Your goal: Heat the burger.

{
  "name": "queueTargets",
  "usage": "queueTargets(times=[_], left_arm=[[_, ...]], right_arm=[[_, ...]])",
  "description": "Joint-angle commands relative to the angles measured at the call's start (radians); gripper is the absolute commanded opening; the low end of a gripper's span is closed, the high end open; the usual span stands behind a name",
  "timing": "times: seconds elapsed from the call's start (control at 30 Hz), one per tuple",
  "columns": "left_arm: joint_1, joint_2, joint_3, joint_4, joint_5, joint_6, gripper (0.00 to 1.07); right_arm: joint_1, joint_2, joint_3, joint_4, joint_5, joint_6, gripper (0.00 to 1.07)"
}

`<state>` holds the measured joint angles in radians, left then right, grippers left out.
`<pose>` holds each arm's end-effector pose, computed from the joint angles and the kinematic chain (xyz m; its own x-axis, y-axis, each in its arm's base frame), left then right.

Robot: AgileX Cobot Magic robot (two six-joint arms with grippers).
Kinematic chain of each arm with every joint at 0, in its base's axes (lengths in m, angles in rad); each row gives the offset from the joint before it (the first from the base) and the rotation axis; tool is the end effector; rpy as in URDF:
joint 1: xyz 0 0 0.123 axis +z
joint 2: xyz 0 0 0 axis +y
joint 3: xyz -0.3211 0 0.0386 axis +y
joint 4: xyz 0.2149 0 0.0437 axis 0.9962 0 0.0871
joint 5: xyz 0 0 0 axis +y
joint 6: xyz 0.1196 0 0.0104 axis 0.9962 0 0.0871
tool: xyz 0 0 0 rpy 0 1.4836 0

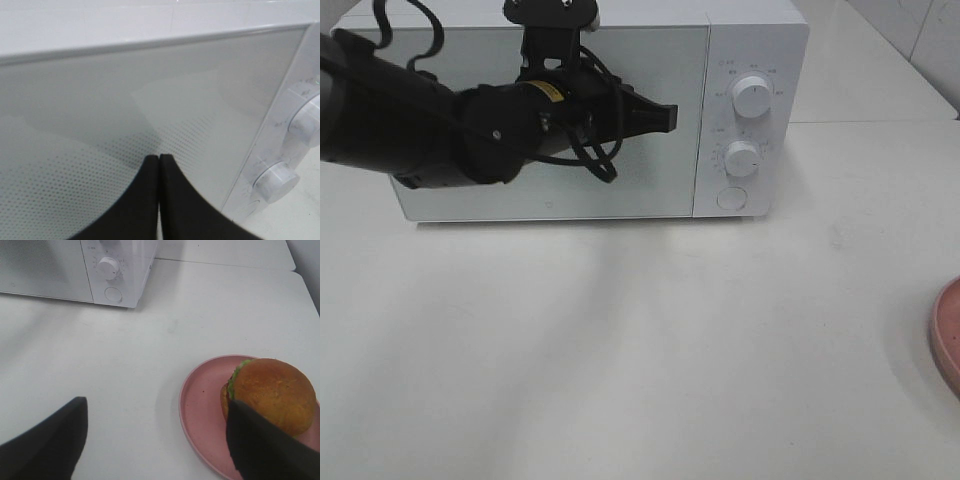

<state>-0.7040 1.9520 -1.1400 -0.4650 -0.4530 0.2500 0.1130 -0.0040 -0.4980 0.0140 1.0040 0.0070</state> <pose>0.3558 -0.2713 0.2444 -0.3173 0.0471 -0.9471 0.4442 0.8898 -0.1046 -0.0439 -0.0036 0.2536 -0.4022 -0.0310 -0.9150 -0.1177 0.9929 0.0180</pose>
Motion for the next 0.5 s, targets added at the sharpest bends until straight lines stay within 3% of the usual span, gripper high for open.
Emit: queueTargets(times=[0.03, 0.13, 0.17, 0.27, 0.3, 0.33, 0.37, 0.4, 0.43, 0.47, 0.5], left_arm=[[0.014, -0.046, -0.016, -0.017, 0.084, 0.0, 0.0], [0.014, -0.084, -0.016, -0.005, 0.243, 0.0, 0.0], [0.014, -0.113, -0.016, 0.026, 0.368, 0.0, 0.02], [0.014, -0.128, -0.016, 0.04, 0.415, 0.0, 0.07], [0.014, -0.153, -0.016, 0.057, 0.525, -0.001, 0.24], [0.014, -0.176, -0.016, 0.058, 0.644, -0.001, 0.5], [0.014, -0.176, -0.016, 0.058, 0.644, -0.001, 0.5], [0.014, -0.188, -0.016, 0.058, 0.697, -0.003, 0.66], [0.014, -0.201, -0.016, 0.058, 0.788, -0.011, 0.91], [0.014, -0.201, -0.016, 0.058, 0.788, -0.011, 0.91], [0.014, -0.209, -0.016, 0.058, 0.838, -0.011, 1.02]], right_arm=[[-0.006, -0.026, 0.0, 0.003, -0.01, -0.007, 0.74], [-0.006, -0.026, 0.0, 0.003, -0.01, -0.007, 0.74], [-0.006, -0.026, 0.0, 0.003, -0.01, -0.007, 0.74], [-0.006, -0.026, 0.0, 0.002, -0.01, -0.007, 0.74], [-0.006, -0.026, 0.0, 0.002, -0.01, -0.007, 0.74], [-0.006, -0.026, 0.0, 0.002, -0.01, -0.007, 0.74], [-0.006, -0.026, 0.0, 0.002, -0.01, -0.007, 0.74], [-0.006, -0.026, 0.0, 0.002, -0.01, -0.007, 0.74], [-0.006, -0.026, 0.0, 0.002, -0.01, -0.007, 0.74], [-0.006, -0.026, 0.0, 0.002, -0.01, -0.007, 0.74], [-0.006, -0.026, 0.0, 0.002, -0.01, -0.007, 0.74]])
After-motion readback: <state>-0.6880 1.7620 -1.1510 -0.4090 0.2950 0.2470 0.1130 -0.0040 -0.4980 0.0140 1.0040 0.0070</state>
